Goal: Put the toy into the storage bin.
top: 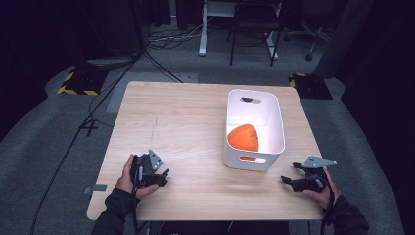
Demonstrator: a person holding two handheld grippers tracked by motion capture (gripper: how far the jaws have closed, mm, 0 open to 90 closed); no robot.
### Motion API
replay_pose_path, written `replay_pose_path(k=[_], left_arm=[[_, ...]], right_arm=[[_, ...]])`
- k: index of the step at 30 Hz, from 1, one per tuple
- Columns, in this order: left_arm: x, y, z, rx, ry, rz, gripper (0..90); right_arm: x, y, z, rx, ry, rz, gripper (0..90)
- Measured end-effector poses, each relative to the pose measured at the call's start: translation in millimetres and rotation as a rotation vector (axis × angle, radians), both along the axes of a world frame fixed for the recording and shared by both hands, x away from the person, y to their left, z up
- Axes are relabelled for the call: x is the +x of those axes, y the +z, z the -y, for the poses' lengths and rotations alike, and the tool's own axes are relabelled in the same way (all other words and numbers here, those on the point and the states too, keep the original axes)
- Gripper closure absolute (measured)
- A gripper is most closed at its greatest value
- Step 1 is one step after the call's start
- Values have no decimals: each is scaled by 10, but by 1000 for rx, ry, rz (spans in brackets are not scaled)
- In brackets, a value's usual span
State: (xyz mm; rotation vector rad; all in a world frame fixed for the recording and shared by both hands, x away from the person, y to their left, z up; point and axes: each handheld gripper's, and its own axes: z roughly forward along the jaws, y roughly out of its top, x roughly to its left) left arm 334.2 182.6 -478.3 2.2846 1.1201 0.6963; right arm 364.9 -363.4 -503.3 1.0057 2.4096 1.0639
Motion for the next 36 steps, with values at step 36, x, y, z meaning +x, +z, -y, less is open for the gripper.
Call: replay_pose_path(k=[36], left_arm=[[-166, -248, -385, -246, 102, -75, 165]], right_arm=[[-8, 0, 2, 0, 1, 2, 170]])
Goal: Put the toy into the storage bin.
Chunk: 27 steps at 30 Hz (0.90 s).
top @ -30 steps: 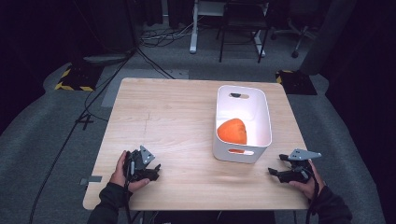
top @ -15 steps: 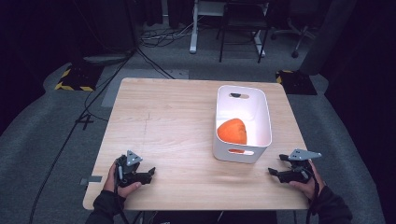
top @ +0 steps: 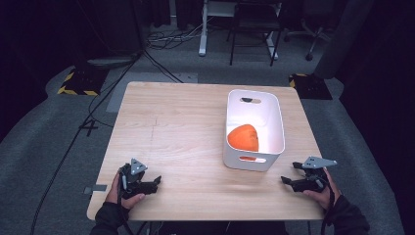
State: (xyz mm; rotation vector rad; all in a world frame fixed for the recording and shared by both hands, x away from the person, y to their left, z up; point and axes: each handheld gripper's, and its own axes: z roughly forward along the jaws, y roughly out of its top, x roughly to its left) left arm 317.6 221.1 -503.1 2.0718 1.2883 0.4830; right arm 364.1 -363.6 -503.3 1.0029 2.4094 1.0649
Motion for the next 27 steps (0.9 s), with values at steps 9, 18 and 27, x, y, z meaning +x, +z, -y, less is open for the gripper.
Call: replay_pose_path(k=[9, 18, 27], left_arm=[[22, 1, 22, 5, 13, -2, 152], [24, 0, 23, 3, 12, -2, 152], [24, 0, 23, 4, 13, -2, 152]], right_arm=[[5, 0, -2, 0, 3, -2, 168], [4, 0, -2, 0, 4, -2, 169], [8, 0, -2, 0, 6, -4, 168]])
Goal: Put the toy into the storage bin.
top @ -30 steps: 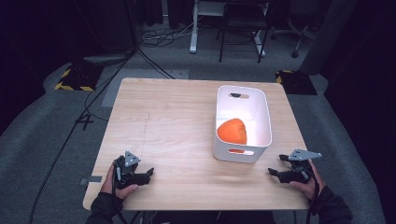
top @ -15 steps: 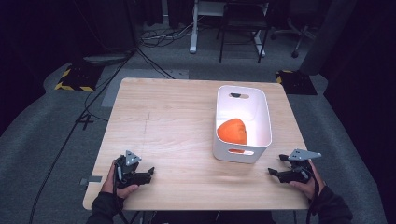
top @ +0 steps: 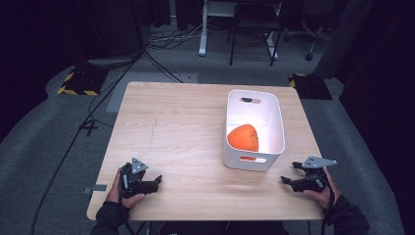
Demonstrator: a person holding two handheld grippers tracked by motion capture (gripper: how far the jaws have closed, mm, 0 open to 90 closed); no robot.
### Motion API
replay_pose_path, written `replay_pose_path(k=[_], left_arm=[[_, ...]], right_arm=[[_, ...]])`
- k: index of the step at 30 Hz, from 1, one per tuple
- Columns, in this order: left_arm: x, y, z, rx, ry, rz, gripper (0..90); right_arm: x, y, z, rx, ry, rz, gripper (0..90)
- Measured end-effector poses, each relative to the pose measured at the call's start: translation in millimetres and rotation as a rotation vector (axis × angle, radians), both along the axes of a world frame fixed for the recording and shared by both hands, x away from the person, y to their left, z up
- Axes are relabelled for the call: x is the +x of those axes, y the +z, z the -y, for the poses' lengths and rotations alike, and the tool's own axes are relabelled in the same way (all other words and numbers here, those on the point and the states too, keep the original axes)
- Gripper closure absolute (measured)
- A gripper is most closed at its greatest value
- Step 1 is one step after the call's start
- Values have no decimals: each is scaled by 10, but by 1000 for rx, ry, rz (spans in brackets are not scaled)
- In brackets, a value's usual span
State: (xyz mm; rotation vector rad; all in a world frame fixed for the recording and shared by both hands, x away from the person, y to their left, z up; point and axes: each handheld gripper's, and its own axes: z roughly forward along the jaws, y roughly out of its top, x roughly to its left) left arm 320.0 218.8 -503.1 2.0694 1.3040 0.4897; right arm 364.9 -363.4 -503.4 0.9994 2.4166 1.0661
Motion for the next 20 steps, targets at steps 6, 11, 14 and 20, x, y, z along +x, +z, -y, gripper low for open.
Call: replay_pose_path(k=[6, 11, 14, 20], left_arm=[[1, -1, 1, -2, 1, 0, 151], [2, 0, 1, -4, 1, -1, 150], [2, 0, 1, -4, 1, -2, 150], [4, 0, 2, -4, 2, -2, 150]], right_arm=[[0, 1, 1, 0, 1, 0, 168], [1, 0, 0, 0, 1, 0, 168], [2, 0, 0, 1, 2, 0, 168], [2, 0, 0, 1, 2, 0, 168]])
